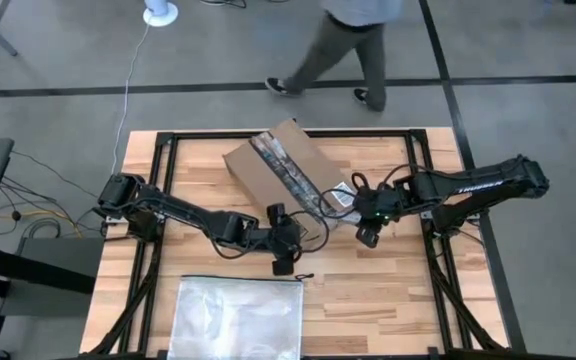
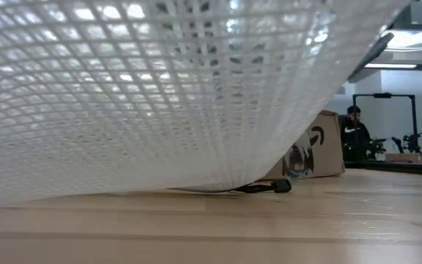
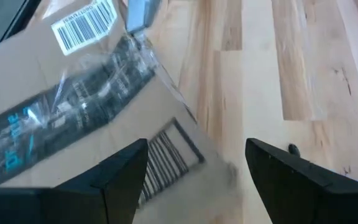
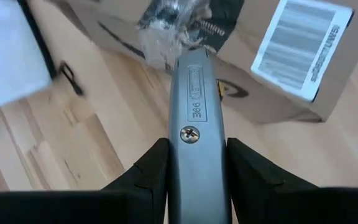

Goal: Unpack boxes
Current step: Open the box using the cutter

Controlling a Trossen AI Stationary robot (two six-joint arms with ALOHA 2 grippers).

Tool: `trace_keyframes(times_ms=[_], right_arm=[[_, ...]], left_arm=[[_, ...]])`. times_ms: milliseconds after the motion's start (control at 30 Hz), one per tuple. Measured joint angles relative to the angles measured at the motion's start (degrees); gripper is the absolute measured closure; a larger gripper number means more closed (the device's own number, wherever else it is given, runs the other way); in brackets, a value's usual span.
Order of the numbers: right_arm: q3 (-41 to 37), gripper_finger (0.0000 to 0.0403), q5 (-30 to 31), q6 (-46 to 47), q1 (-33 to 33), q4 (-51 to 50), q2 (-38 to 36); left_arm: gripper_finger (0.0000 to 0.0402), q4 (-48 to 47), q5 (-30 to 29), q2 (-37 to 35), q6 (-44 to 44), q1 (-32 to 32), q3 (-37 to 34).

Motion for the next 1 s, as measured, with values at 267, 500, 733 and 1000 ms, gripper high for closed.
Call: trace_keyframes(times_ms=[267, 500, 733, 1000], right_arm=[[0.7, 0.0293, 0.3, 1.4, -0.1, -2.0, -1.5], [1.1, 0.0294, 0.6, 1.9, -0.2, -15.0, -1.7], [1.1, 0.0294, 1.2, 2.3, -0.2, -15.1, -1.7], [1.0, 0.0294, 1.3, 1.9, -0.2, -15.0, -1.7]], left_arm=[[0.0146, 0.3, 0.0, 0.0, 0.2, 0.2, 0.0], [0.0146, 0.0, 0.0, 0.0, 0.0, 1.1, -0.3], [0.0146, 7.2, 0.2, 0.0, 2.6, 2.0, -0.4], [0.0146, 11.7, 3.7, 2.9, 2.0, 7.0, -0.4]])
